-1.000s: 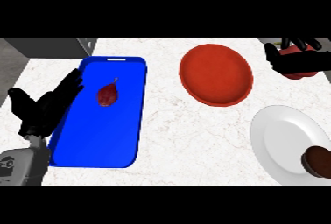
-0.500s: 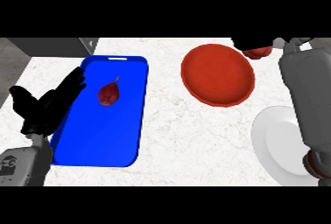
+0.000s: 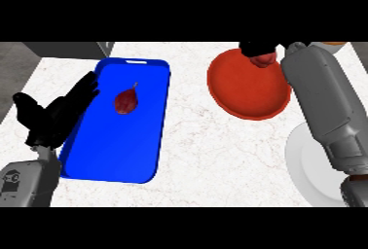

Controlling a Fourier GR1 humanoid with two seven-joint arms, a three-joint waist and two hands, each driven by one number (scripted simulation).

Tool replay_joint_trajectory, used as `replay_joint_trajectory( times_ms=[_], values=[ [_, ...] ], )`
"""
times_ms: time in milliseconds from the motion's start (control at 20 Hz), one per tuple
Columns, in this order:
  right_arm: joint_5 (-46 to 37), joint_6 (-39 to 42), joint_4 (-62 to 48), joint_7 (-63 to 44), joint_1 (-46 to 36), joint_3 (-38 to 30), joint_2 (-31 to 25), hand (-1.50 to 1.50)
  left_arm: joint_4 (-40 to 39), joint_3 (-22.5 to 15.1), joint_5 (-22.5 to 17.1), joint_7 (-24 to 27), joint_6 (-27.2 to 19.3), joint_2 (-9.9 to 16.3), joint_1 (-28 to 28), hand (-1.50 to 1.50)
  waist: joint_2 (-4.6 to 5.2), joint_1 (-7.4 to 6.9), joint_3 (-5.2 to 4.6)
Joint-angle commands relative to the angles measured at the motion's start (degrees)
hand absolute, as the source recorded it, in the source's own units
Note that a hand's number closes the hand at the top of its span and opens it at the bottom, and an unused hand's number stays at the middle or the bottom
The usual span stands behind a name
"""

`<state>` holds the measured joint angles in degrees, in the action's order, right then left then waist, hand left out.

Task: Pick the bell pepper from the plate and place it in the bowl

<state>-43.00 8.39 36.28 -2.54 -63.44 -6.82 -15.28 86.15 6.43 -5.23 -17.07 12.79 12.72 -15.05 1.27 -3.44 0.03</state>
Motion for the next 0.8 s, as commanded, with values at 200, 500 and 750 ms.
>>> replay_joint_trajectory(
  times_ms=[200,500,750],
  values=[
    [5.64,-3.47,-15.57,0.64,-2.69,-7.94,4.33,1.50,-0.86,-0.17,0.05,0.63,0.01,-0.46,-1.47,0.00,1.10,-1.82,0.06],
    [9.97,-7.18,-18.59,7.30,-4.09,-13.40,3.62,-1.50,1.22,-1.14,-0.24,-1.89,0.46,-0.36,-2.72,0.00,1.26,-2.78,0.17],
    [10.32,-14.01,-19.71,10.32,-6.67,-14.72,5.86,-1.50,-2.60,-1.62,1.29,2.21,0.15,-1.58,-1.43,0.00,1.33,-2.16,0.03]
  ],
)
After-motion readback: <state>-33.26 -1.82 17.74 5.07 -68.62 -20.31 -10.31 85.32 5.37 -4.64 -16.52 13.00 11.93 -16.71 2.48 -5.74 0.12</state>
